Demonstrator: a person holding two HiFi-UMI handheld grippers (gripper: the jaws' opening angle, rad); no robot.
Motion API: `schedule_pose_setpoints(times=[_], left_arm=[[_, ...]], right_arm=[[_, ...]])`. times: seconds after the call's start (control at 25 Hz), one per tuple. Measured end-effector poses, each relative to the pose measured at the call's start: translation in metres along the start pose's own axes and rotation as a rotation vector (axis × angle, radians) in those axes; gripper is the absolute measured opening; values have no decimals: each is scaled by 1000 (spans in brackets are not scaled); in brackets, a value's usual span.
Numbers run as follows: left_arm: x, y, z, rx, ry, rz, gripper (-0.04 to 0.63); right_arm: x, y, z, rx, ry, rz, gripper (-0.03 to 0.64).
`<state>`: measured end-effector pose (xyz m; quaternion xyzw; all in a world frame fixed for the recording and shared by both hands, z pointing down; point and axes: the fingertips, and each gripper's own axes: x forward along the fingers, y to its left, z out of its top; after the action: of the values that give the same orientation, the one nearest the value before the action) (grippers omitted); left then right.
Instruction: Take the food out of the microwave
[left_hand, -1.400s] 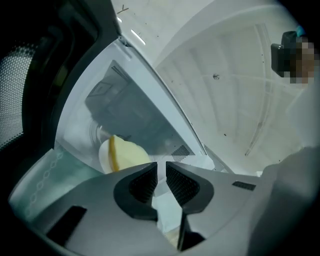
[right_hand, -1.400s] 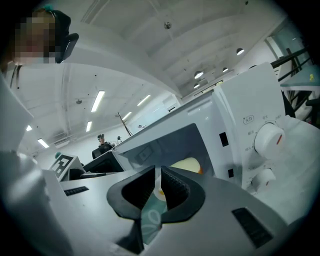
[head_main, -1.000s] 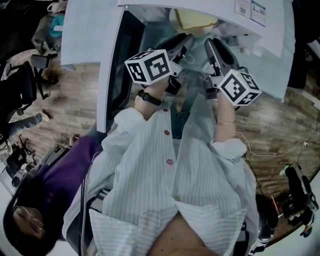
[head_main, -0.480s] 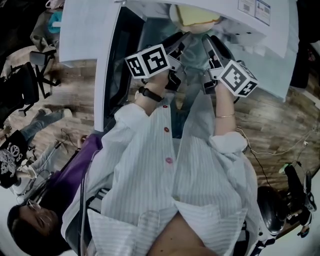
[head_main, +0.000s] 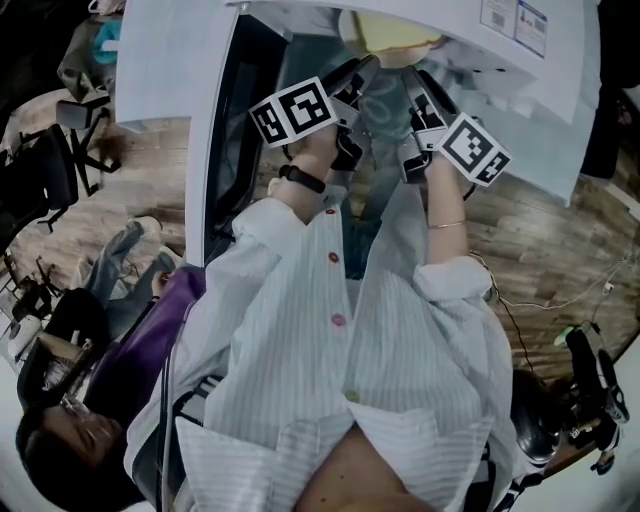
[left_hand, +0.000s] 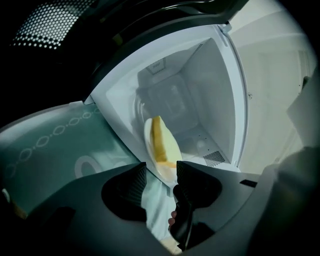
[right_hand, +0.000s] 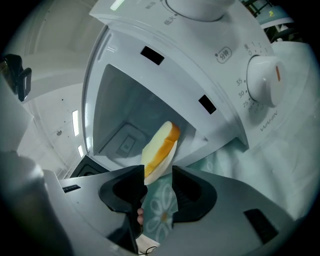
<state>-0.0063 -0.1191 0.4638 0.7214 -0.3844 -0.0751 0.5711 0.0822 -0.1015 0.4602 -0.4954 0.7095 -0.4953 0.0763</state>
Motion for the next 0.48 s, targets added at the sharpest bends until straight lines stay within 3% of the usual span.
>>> schedule_pose_setpoints(times=[0.48], left_arm=[[10,14,-1,-92,-9,7,183]], right_arm=[[18,-10,-2,134,-6,37,175]])
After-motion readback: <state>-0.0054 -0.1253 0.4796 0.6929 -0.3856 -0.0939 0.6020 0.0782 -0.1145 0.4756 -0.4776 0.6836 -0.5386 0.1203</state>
